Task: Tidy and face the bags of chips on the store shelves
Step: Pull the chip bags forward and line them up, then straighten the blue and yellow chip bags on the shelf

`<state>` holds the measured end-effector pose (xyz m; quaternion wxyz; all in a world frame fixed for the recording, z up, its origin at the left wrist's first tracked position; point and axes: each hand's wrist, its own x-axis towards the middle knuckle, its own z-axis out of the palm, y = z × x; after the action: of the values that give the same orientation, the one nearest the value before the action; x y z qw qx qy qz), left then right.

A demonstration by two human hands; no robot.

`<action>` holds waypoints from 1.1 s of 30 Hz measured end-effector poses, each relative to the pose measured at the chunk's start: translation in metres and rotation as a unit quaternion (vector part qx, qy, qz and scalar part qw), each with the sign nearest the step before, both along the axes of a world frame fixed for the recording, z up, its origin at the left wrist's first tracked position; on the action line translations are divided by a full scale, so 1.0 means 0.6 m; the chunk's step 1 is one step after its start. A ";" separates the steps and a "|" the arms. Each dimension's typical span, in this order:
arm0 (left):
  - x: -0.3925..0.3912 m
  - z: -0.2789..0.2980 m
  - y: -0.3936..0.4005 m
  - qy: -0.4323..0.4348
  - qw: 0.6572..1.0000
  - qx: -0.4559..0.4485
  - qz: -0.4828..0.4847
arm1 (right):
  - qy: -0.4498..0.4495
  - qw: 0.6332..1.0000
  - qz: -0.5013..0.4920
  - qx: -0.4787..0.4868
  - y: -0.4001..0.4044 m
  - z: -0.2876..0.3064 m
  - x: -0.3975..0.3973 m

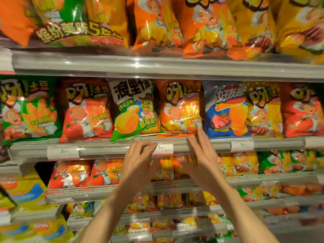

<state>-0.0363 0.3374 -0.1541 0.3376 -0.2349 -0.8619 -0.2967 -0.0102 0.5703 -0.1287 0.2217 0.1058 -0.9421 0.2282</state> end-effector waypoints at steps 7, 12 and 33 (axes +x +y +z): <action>0.064 -0.048 0.026 -0.054 0.997 0.047 -0.032 | -0.061 0.997 0.003 -0.041 0.018 -0.079 0.067; 0.103 -0.107 0.045 -0.173 0.983 0.055 0.001 | -0.115 0.988 -0.034 -0.093 0.058 -0.130 0.109; 0.102 -0.012 0.401 -0.195 0.975 -0.009 0.108 | -0.128 0.991 0.010 -0.038 0.486 -0.045 0.015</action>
<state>0.0247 0.5778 -0.1614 0.1905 -0.0813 -0.9341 -0.2908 -0.0010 0.8618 -0.1559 0.1007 0.0761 -0.9523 0.2777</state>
